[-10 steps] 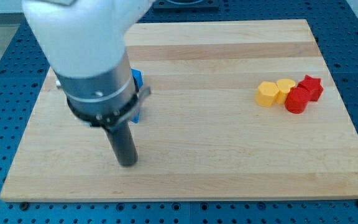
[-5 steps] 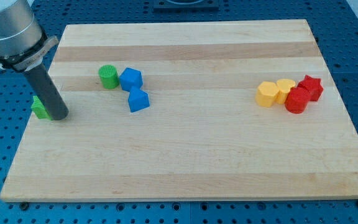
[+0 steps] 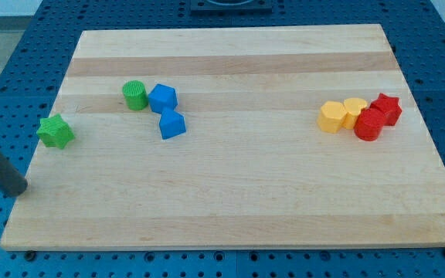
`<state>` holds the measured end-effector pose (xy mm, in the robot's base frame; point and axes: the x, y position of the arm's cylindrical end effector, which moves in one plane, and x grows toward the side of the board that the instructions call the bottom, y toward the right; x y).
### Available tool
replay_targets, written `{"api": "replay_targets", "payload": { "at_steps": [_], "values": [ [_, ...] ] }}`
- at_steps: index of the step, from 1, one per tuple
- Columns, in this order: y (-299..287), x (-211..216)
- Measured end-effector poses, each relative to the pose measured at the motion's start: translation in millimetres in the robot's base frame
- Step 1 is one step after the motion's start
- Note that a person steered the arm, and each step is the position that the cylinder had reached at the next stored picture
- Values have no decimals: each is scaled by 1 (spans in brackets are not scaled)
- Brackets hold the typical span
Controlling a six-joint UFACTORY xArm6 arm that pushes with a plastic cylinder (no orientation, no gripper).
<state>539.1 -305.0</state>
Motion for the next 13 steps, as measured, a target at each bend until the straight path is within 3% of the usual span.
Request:
{"api": "replay_targets", "payload": {
  "at_steps": [3, 4, 5, 6, 7, 9, 10, 11, 13],
  "values": [
    [0, -41],
    [29, -86],
    [70, -102],
    [105, -78],
    [92, -78],
    [8, -78],
    [1, -89],
    [12, -164],
    [13, -170]
  ]
}}
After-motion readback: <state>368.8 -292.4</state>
